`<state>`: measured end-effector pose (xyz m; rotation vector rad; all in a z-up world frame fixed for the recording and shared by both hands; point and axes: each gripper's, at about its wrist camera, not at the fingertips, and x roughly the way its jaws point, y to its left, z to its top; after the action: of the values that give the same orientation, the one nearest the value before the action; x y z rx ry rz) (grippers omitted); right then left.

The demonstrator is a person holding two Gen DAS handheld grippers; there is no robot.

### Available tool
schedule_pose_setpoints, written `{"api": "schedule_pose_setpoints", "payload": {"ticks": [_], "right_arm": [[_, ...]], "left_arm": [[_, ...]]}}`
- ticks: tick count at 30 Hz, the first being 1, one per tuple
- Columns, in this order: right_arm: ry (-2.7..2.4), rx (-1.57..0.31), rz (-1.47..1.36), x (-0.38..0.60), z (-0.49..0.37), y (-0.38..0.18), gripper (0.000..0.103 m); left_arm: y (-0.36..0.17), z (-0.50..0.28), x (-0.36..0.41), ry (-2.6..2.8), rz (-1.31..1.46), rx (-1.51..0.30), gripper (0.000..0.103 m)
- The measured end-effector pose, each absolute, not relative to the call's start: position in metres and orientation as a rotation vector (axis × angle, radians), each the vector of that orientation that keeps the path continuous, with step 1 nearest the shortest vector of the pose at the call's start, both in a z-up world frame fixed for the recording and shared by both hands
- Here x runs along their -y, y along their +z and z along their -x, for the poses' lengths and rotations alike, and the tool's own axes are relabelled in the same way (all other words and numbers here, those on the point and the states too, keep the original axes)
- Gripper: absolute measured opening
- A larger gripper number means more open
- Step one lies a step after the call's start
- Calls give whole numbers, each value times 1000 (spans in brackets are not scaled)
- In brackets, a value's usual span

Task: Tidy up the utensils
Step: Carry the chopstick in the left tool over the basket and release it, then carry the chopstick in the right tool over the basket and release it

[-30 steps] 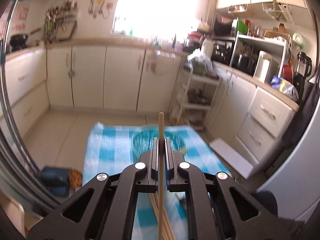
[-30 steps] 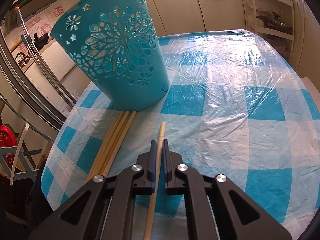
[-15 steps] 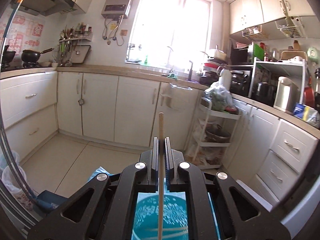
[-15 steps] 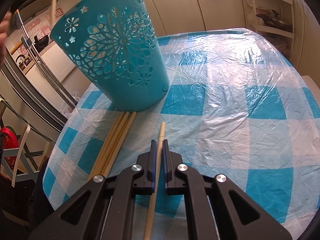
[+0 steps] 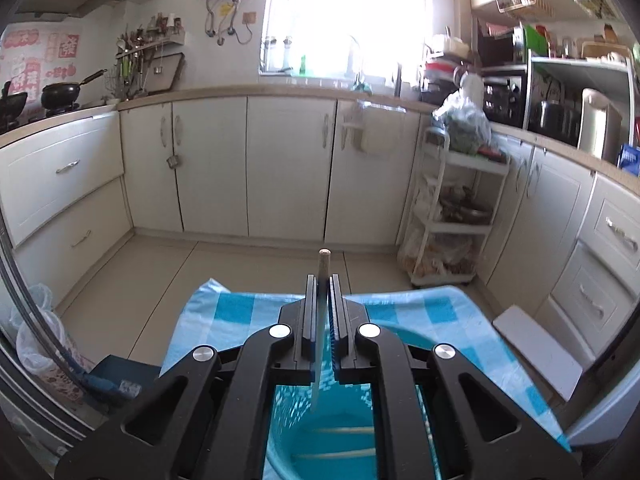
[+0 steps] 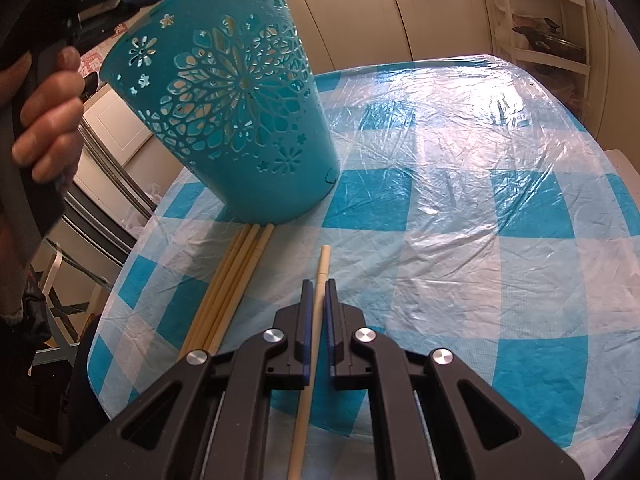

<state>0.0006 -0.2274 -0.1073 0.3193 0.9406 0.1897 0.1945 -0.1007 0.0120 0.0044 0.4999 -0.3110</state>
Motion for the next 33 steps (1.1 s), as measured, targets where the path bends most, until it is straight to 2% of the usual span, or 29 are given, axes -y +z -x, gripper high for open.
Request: {"api": "schedule_pose_setpoints", "payload": {"ticks": [2,3,4,5,7,9,11,13,18,21,24,29,33], "right_arm": [[190,-941,-320,228,-1,-107,6],[190,-941,-320,228,-1,-107,6],[190,-941,-320,228,-1,-107,6],[190,-941,-320,228,-1,-107,6],[193,-942,-325,228,-1,-108,7],[203,-942,-332,228,-1,-107,10],[207,-944,-327,226,-1,-107,12],[200,-950,-309,224,-1,-105,12],[168,-968,-199,210,1,-101,12],[131,-987,-93,198,-1,-100,7],[120,-999,9,186,-3,-99,7],[159,-1006,-91,197,8,-89,6],[279,-946,-290,212,31,-57,6]], "left_arm": [[6,-192,100,-313,-24,-527,7],[5,-191,98,-310,-27,-539,14],[4,-189,96,-303,-28,-549,25],[5,-186,91,-295,-28,-551,41],[9,-177,81,-261,-20,-539,56],[13,-168,71,-244,-11,-532,61],[17,-156,55,-223,7,-530,73],[17,-141,36,-198,26,-525,78],[2,-119,-8,-160,65,-582,81],[-18,-111,-26,-148,98,-648,81],[-35,-106,-35,-139,120,-693,81],[-57,-90,-39,-142,113,-733,81],[-73,-83,-45,-142,118,-781,82]]}}
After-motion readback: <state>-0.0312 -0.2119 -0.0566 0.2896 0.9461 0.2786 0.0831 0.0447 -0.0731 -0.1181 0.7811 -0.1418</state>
